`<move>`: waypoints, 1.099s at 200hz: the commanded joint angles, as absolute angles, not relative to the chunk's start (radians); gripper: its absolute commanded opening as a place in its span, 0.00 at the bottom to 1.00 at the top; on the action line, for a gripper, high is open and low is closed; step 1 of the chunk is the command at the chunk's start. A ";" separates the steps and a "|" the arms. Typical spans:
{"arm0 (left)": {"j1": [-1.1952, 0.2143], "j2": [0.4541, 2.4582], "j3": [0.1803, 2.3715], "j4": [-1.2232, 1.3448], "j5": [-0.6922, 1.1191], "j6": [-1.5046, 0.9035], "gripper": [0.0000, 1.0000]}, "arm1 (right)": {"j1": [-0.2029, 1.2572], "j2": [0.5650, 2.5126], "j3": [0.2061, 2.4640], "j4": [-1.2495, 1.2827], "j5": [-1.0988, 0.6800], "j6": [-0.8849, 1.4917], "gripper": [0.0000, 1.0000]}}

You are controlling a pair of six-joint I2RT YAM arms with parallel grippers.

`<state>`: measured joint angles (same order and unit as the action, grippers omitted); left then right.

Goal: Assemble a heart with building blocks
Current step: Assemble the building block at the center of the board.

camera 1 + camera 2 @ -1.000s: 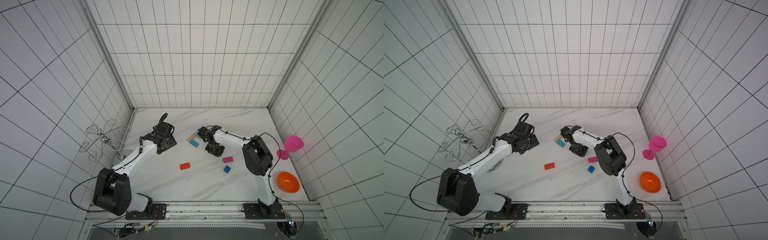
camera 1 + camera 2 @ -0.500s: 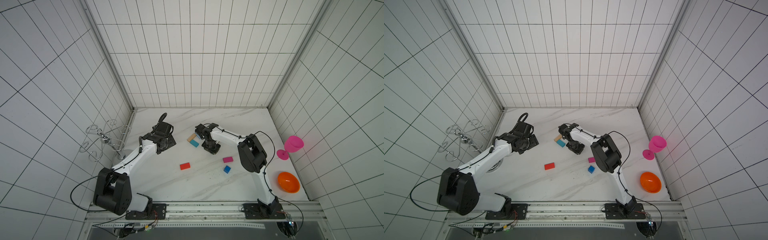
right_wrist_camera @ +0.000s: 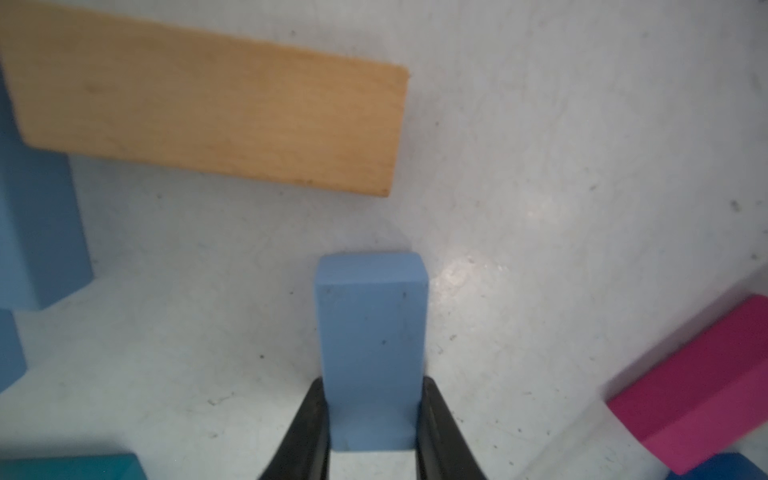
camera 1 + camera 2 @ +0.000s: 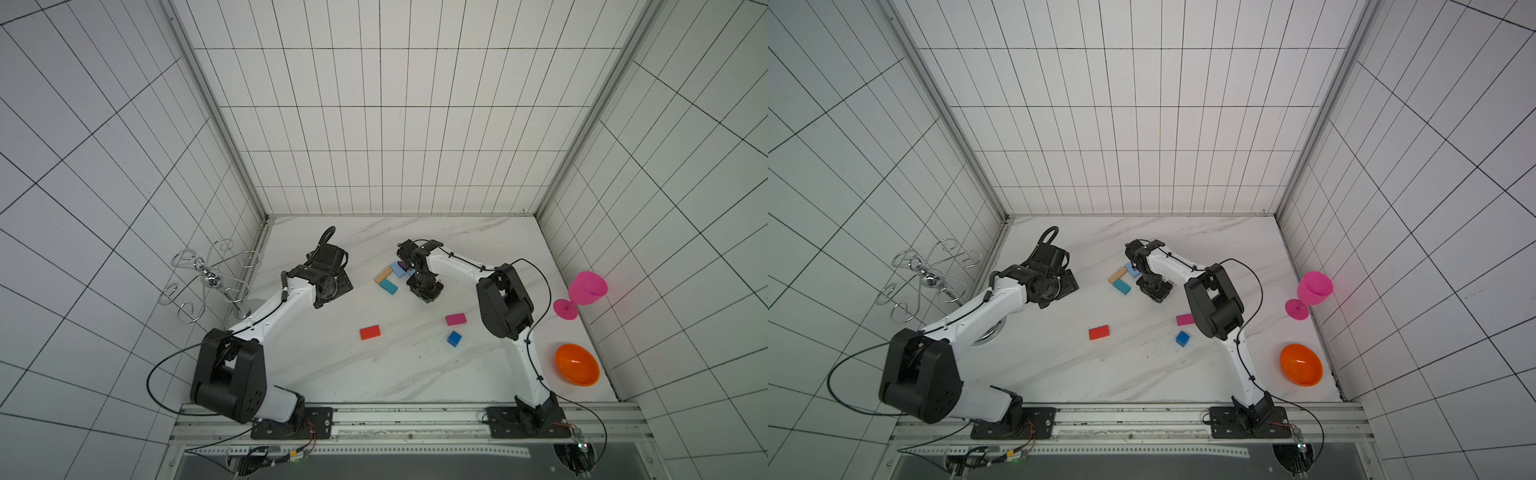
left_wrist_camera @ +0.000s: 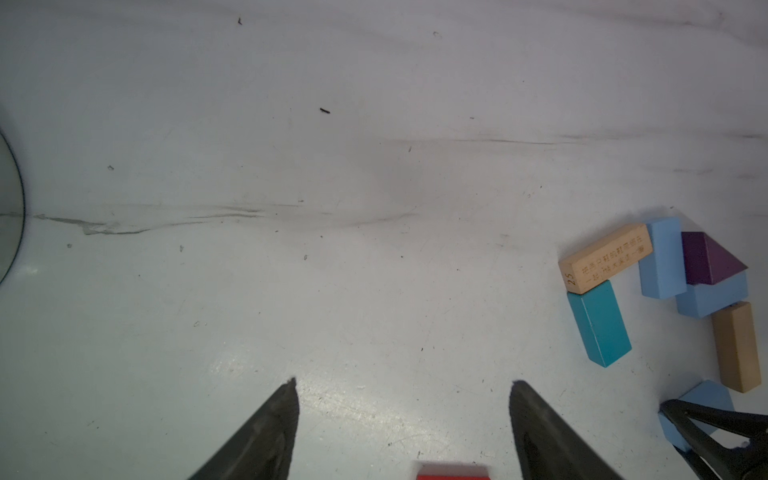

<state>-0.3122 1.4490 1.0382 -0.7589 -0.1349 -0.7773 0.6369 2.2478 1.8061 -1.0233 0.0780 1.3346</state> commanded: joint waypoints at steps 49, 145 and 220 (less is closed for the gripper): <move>-0.303 1.491 1.065 -0.732 -0.143 -0.767 0.79 | 0.611 2.307 1.876 -1.011 0.060 1.315 0.00; -0.302 1.525 1.077 -0.724 -0.134 -0.770 0.79 | 0.583 2.317 1.887 -1.010 0.054 1.301 0.00; -0.301 1.546 1.086 -0.719 -0.130 -0.772 0.79 | 0.574 2.331 1.898 -1.012 0.050 1.306 0.00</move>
<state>-0.3058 1.5352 1.0565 -0.7364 -0.1291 -0.7769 0.5869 2.2875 1.8740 -1.0157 0.0311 1.3037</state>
